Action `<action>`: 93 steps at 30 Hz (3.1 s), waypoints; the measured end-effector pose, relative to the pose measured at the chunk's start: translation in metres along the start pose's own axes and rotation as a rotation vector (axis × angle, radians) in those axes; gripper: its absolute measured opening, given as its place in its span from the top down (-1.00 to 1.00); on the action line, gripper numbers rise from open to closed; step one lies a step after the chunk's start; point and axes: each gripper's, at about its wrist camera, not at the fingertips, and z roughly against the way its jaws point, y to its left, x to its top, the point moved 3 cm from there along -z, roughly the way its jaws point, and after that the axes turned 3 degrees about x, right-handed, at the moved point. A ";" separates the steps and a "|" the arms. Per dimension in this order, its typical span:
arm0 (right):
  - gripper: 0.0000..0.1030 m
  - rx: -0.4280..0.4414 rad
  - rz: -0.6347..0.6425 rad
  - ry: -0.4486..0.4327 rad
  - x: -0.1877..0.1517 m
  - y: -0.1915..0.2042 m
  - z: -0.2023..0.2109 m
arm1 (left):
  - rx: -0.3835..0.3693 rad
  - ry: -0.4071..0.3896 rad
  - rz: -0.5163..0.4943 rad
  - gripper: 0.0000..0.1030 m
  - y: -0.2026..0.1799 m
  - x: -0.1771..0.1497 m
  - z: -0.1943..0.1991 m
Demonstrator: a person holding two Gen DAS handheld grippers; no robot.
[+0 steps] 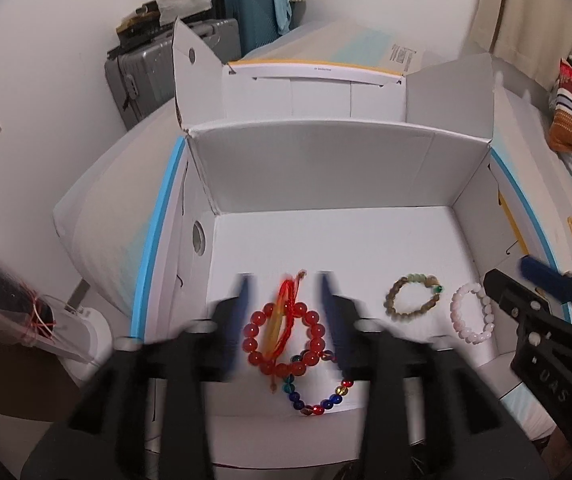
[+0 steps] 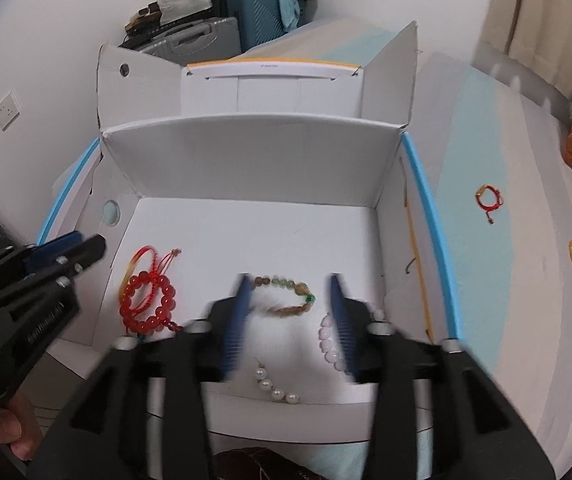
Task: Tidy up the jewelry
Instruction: 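Open the left tool and the right tool to drop both bracelets into the box, then withdraw both tools from the box back over the bed, then grasp the second red string bracelet with the left tool while the right tool grasps the yellow bead bracelet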
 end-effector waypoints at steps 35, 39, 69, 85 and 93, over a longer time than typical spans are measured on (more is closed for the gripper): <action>-0.85 -0.223 -0.214 -0.194 -0.035 -0.187 0.152 | -0.124 -0.134 -0.083 -0.89 -0.137 0.005 0.089; -0.85 -0.257 -0.265 -0.199 -0.046 -0.235 0.164 | -0.167 -0.162 -0.138 -0.89 -0.181 0.009 0.098; -0.85 -0.319 -0.435 -0.051 -0.020 -0.497 0.049 | -0.332 0.007 -0.309 -0.88 -0.424 0.104 -0.046; -0.85 -0.232 -0.453 0.278 0.010 -0.558 -0.070 | -0.289 0.290 -0.305 -0.88 -0.448 0.136 -0.190; -0.81 -0.185 -0.508 0.371 0.000 -0.582 -0.109 | -0.242 0.363 -0.380 -0.80 -0.460 0.127 -0.222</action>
